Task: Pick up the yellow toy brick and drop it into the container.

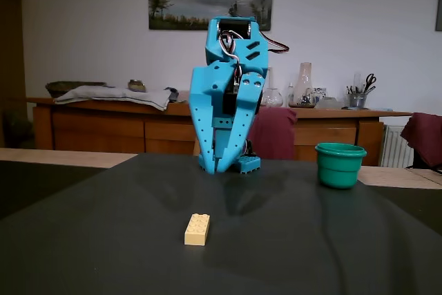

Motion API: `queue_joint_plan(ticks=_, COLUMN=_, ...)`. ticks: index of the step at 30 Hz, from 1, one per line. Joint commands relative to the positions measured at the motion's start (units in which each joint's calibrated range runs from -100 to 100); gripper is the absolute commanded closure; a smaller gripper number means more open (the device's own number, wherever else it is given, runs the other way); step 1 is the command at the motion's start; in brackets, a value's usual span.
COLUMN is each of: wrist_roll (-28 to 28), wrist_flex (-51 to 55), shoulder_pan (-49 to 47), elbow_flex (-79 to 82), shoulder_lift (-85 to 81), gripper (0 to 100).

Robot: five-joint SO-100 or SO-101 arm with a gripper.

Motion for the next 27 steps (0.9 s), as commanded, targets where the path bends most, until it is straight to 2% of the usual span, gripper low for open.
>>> queue_joint_plan(ticks=1, wrist_roll=0.28, wrist_flex=-0.51, shoulder_pan=0.39, elbow_flex=-0.21, shoulder_lift=-0.77, gripper=100)
queue_joint_plan(ticks=3, wrist_roll=0.33, wrist_flex=-0.51, shoulder_pan=0.46, elbow_flex=0.06, shoulder_lift=-0.77, gripper=96)
queue_joint_plan(ticks=5, wrist_roll=0.28, wrist_flex=-0.51, shoulder_pan=0.46, elbow_flex=1.14, shoulder_lift=-0.77, gripper=83)
queue_joint_plan(ticks=7, wrist_roll=0.28, wrist_flex=-0.51, shoulder_pan=0.54, elbow_flex=2.41, shoulder_lift=-0.77, gripper=76)
queue_joint_plan(ticks=17, wrist_roll=1.69, wrist_flex=-0.6, shoulder_pan=0.62, elbow_flex=3.76, shoulder_lift=-0.69, gripper=76)
queue_joint_plan(ticks=22, wrist_roll=2.42, wrist_flex=-8.77, shoulder_pan=2.55, elbow_flex=6.92, shoulder_lift=-0.69, gripper=76)
queue_joint_plan(ticks=27, wrist_roll=3.0, wrist_flex=-12.42, shoulder_pan=2.71, elbow_flex=9.9, shoulder_lift=-0.61, gripper=76)
